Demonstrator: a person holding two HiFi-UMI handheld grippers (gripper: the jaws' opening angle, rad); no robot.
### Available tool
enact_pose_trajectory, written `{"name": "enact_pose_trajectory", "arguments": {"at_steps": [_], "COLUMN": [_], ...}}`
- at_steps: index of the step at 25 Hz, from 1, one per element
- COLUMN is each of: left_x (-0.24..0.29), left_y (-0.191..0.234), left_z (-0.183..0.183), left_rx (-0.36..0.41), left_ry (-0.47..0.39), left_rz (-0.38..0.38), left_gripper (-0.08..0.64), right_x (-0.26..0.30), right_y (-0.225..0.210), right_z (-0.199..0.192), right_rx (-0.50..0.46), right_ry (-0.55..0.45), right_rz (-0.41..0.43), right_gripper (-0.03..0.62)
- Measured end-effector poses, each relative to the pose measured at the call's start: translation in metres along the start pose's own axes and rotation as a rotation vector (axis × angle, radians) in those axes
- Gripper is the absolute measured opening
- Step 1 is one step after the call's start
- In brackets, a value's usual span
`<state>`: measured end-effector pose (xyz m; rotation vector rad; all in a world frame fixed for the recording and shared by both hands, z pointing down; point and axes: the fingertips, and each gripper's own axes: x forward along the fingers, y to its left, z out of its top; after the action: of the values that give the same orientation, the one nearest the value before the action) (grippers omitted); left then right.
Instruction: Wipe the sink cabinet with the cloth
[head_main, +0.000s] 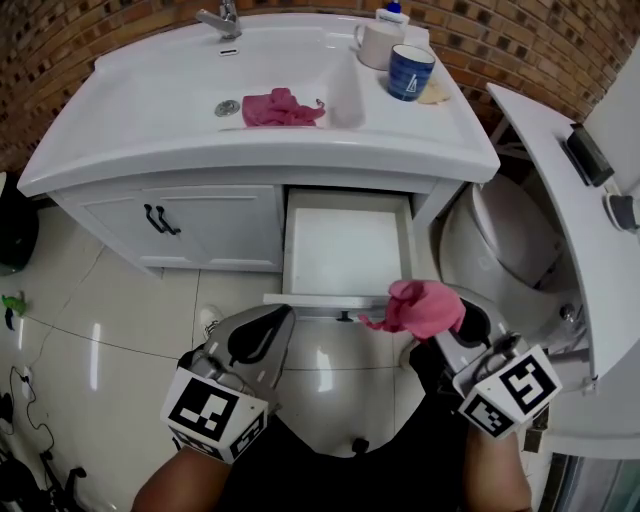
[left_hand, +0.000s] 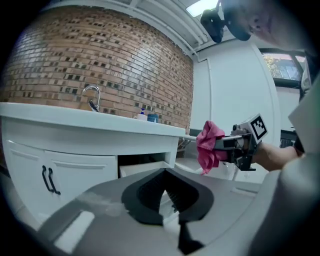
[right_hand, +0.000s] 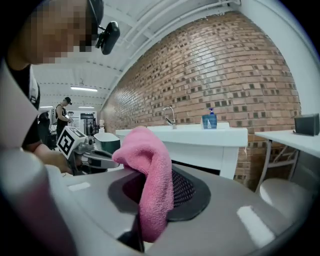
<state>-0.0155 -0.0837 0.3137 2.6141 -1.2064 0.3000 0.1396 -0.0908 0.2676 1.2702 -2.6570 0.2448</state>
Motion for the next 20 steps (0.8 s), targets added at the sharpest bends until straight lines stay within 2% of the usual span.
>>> {"name": "enact_pose_trajectory", "arguments": {"at_steps": [4, 7, 10, 13, 15, 17, 20], "left_x": [0.000, 0.005, 0.012, 0.030, 0.044, 0.057, 0.071], "left_y": [0.045, 0.075, 0.095, 0.111, 0.122, 0.134, 0.156], "left_z": [0.013, 0.010, 0.005, -0.008, -0.022, -0.036, -0.054], "left_rx": [0.008, 0.013, 0.019, 0.038, 0.038, 0.018, 0.012], "left_ry": [-0.034, -0.021, -0.019, -0.007, 0.006, 0.020, 0.023], "left_rz": [0.072, 0.105, 0.105, 0.082, 0.067, 0.060, 0.066], "left_gripper": [0.006, 0.006, 0.006, 0.006, 0.006, 0.006, 0.006], "right_x": [0.022, 0.046, 0.079, 0.121, 0.146, 0.167, 0.200], "right_y": [-0.019, -0.034, -0.038, -0.020, -0.012, -0.015, -0.027], "right_z": [0.036, 0.049, 0.050, 0.024, -0.010, -0.036, -0.046], "right_rx": [0.002, -0.004, -0.043, -0.097, -0.185, -0.241, -0.207], "right_ry": [-0.021, 0.027, 0.085, 0.155, 0.255, 0.341, 0.361], "right_rz": [0.023, 0.060, 0.113, 0.253, 0.304, 0.295, 0.246], "right_gripper": [0.080, 0.080, 0.080, 0.080, 0.080, 0.080, 0.080]}}
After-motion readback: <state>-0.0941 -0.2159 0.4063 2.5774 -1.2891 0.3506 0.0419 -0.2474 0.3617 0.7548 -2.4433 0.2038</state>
